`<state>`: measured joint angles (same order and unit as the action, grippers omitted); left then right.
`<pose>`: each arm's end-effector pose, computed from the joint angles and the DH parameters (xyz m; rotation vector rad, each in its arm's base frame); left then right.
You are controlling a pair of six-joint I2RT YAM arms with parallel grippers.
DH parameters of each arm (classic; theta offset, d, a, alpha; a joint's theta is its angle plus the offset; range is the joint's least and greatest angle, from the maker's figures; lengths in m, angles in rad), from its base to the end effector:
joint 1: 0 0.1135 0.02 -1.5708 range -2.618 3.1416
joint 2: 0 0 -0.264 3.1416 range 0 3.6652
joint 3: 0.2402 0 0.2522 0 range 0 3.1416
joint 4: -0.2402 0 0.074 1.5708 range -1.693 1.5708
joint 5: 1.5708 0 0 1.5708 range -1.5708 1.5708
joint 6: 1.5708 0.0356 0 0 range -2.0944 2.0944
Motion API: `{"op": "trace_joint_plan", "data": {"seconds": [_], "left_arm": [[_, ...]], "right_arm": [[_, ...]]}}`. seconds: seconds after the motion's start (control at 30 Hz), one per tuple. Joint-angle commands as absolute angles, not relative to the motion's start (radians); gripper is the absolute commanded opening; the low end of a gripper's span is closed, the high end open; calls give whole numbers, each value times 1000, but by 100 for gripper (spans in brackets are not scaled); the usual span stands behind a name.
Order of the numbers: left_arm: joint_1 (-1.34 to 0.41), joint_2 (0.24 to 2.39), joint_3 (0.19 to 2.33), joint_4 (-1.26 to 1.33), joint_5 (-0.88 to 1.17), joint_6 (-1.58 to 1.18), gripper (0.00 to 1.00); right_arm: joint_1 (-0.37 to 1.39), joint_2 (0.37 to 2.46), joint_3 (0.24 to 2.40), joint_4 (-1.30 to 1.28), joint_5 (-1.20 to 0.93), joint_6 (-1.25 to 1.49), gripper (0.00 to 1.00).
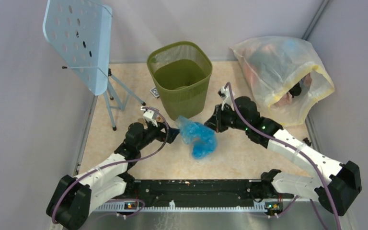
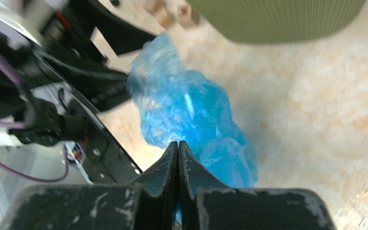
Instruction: Put the trash bags into the trash bin
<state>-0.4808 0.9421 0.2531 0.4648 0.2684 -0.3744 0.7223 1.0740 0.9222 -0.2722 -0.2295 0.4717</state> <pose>0.1708 -0.0998 0.1935 0.2987 1.8450 -0.8430 0.1780 0.1677 0.3231 -0.4214 2.0831 0.9714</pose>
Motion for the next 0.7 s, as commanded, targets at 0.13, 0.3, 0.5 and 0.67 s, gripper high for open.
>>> {"op": "trace_joint_plan", "data": {"seconds": [0.13,0.3,0.5,0.67], "left_arm": [[-485,958,271,452,295,-439,94],[-484,905,288,374,408,-515,90],[-484,882,319,331,518,-638,90],[-486,846,337,293,561,-687,90]], "right_arm": [[724,976,729,-185,-258,486,1],[723,917,673,-150,-265,482,1],[724,910,684,-145,-283,450,1],[724,910,688,-147,-283,438,1]]}}
